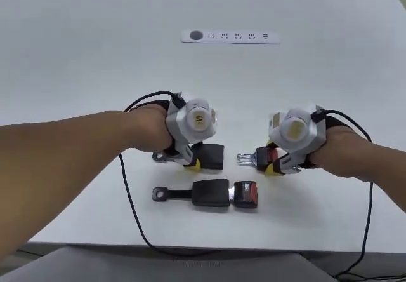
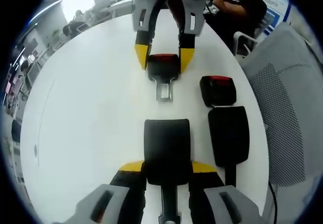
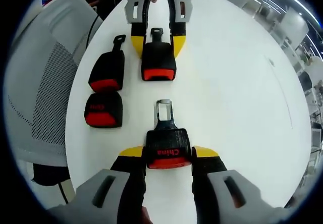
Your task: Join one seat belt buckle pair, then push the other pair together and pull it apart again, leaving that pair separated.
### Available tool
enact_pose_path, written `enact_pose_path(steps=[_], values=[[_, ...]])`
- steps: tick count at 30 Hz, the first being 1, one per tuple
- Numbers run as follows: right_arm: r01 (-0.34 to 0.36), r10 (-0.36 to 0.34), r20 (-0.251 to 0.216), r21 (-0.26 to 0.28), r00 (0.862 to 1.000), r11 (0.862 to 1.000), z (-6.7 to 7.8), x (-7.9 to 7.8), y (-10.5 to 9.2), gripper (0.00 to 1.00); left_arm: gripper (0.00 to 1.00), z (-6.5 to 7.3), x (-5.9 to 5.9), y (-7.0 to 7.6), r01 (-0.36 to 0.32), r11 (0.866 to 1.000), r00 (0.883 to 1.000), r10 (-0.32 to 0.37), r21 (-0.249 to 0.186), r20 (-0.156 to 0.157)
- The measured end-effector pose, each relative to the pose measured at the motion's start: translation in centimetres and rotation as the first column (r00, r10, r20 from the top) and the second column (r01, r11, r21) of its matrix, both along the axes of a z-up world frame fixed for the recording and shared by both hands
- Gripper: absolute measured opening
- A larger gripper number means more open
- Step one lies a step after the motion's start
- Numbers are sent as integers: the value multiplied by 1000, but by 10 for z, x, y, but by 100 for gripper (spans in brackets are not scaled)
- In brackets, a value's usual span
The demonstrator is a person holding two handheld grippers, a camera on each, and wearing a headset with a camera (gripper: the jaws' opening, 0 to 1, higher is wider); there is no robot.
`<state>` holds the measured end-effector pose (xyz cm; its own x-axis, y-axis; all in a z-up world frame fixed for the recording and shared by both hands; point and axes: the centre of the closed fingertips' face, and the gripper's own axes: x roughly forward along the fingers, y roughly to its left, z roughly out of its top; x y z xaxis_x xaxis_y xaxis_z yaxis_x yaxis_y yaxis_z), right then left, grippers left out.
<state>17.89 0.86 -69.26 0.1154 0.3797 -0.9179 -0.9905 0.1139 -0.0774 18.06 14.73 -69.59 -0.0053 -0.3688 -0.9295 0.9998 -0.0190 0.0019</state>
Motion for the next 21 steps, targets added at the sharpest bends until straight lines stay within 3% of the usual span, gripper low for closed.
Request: enact_pose_path(steps=[10,13,21], values=[[32,-33,-27,-35,999,999,-2,-6,-37,34,32,-2,1,2,-9,1000,1000,9,13,6],[61,-62,-43,-35,997,998,-2,-6,-37,34,33,-2,1,2,-10,1000,1000,10,19,8],[53,-55,-22,-68,998,996,-1,-3,-36,37,33,-2,2,3,-26,999,999,25,25,28]])
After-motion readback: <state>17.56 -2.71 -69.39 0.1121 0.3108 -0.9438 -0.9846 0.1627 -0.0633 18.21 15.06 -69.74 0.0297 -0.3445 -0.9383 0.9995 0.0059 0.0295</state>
